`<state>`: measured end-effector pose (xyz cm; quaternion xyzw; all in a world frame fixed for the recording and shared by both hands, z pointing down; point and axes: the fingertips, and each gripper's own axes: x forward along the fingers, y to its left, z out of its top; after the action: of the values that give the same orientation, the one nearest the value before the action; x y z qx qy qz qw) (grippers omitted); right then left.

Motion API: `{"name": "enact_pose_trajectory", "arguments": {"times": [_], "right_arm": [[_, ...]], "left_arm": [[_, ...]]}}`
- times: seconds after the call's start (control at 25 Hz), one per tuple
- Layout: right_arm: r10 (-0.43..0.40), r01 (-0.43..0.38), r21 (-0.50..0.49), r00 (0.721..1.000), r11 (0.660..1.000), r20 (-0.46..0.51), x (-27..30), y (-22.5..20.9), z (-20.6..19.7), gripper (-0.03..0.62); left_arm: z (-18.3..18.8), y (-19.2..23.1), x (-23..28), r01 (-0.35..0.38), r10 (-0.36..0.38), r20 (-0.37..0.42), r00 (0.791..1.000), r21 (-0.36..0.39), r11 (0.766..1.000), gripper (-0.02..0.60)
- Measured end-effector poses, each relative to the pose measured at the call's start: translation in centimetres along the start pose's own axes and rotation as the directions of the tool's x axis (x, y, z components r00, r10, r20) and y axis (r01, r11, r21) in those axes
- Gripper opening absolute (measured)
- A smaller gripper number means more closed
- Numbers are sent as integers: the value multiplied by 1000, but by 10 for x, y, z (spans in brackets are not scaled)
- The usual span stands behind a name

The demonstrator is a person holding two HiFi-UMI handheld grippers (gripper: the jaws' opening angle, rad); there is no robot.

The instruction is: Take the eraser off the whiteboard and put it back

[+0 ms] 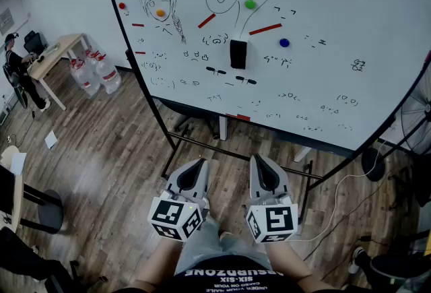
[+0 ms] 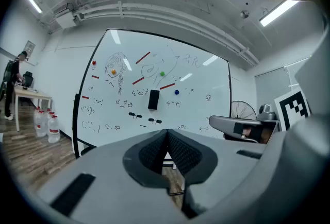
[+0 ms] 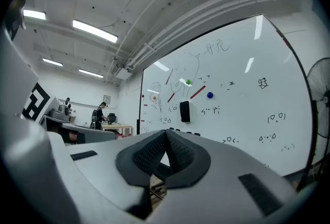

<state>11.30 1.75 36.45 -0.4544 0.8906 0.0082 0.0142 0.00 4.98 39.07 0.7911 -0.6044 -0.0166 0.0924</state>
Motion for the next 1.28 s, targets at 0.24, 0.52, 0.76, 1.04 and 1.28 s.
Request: {"name": "enact_pose_trajectory", "arguments": {"times": [0.24,0.52,0.76,1.04,1.28], "right_arm": [[-5,5,-6,1000,1000,-16,11,2,1,-2],[-32,32,-4,999,999,-14,30,-3,1,-2],[-56,56,3,998,998,7,53,-5,9,0],[-77,77,-3,996,997,37,80,-9,20,0],[-85,85,2,995,996,56,100,-12,26,8]], "left_arm": [[4,6,9,13,-13,-2,1000,-5,1000,6],[7,18,24,33,-33,-8,999,4,999,6],[12,40,39,31,-31,-14,999,0,1000,6],[17,55,61,61,-61,-20,998,0,998,6],[19,67,78,80,-80,-24,996,-6,997,6]]}}
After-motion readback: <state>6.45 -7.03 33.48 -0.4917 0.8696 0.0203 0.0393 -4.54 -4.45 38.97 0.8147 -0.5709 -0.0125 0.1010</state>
